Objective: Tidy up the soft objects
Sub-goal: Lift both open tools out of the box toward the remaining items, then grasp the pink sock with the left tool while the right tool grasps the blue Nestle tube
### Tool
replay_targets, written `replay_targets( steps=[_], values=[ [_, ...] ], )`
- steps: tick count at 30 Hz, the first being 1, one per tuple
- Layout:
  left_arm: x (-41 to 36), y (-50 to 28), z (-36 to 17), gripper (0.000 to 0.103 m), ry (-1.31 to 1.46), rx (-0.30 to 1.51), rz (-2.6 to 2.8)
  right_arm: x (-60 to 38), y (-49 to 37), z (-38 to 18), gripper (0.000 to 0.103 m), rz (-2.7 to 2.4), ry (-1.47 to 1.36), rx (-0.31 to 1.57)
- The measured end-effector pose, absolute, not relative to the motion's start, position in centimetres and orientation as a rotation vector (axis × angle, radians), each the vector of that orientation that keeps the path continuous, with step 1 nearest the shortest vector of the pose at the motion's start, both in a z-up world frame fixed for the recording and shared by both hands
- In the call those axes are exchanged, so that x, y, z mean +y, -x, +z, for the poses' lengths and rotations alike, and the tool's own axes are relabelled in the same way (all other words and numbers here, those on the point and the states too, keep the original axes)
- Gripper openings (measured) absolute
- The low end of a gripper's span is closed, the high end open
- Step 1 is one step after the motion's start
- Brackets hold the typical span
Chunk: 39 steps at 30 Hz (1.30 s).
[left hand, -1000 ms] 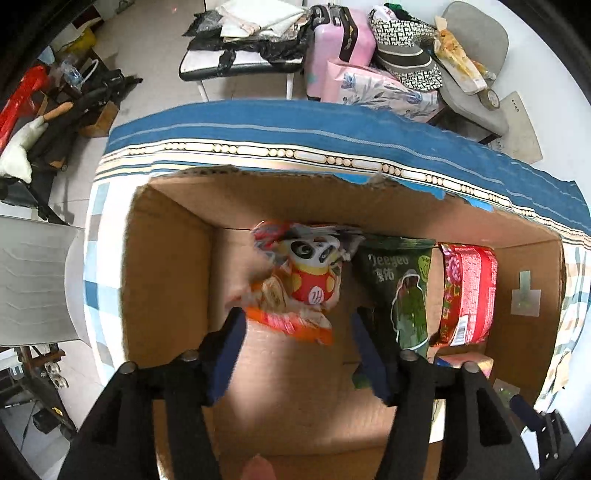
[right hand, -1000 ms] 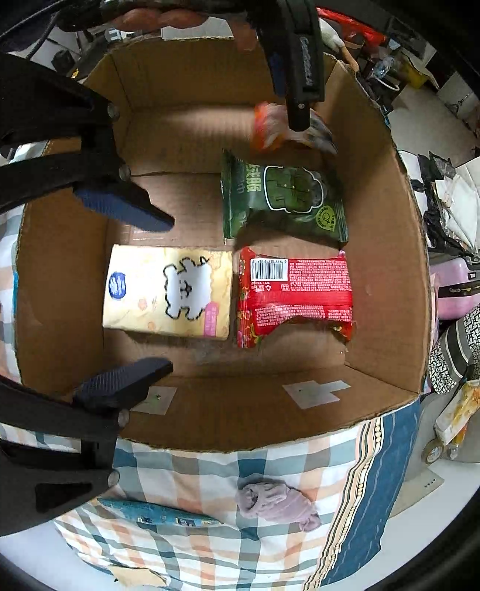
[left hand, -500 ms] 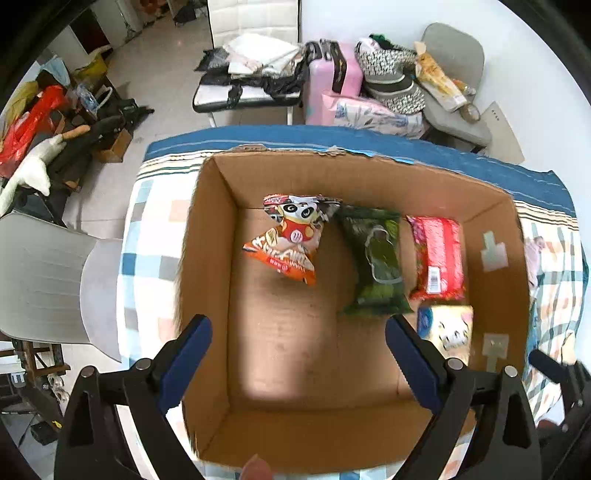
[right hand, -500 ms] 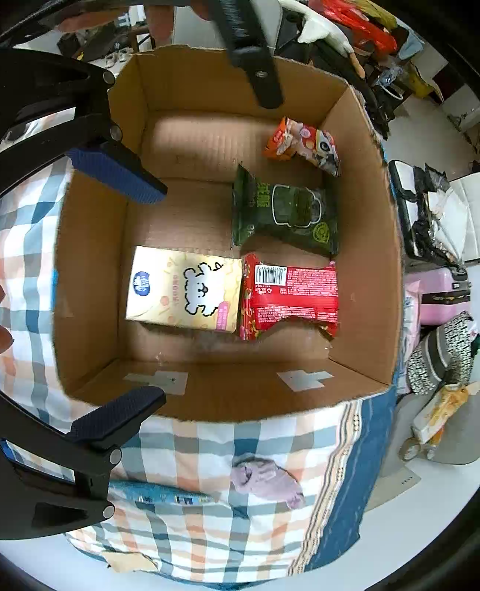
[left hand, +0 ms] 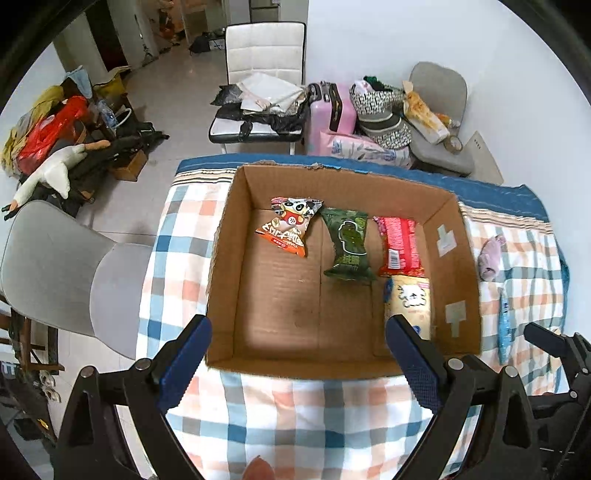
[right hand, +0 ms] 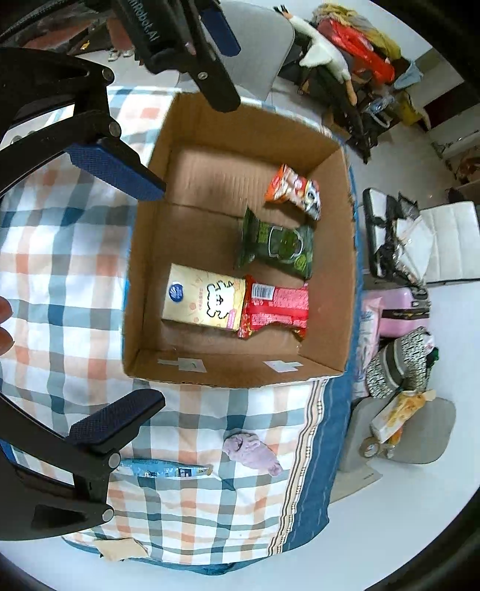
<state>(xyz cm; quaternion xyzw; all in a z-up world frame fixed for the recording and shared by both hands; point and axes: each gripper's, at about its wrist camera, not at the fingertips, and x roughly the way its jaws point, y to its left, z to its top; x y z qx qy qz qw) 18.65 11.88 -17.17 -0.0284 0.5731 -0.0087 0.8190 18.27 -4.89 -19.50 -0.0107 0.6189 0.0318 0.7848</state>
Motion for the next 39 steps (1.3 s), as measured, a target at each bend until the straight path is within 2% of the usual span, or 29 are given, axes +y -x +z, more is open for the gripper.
replay_targets(
  steps=[7,14,21,28,39],
  values=[
    [9.6,-16.7,-14.2,0.096,0.024,1.166,-0.006,-6.8,-16.0,-16.5,0.103,0.11,-0.044,1.286],
    [1.5,-18.0,-13.5,0.096,-0.121,1.115,-0.072,-13.9,-14.9,-15.6,0.103,0.046,-0.151,1.273],
    [-10.4,-23.2,-17.8,0.096,-0.348,1.155,-0.196,-24.7,-15.1,-18.6,0.103,-0.145,-0.224,1.31],
    [-20.4,-28.4,-23.1,0.096,-0.54,1.209,-0.286,-34.2,-16.3,-25.5,0.103,-0.29,-0.291,1.402],
    [-29.8,-33.0,-34.5,0.096,-0.638,1.438,-0.421,-37.9,-18.6,-35.4,0.103,-0.279,-0.417,1.549]
  ],
)
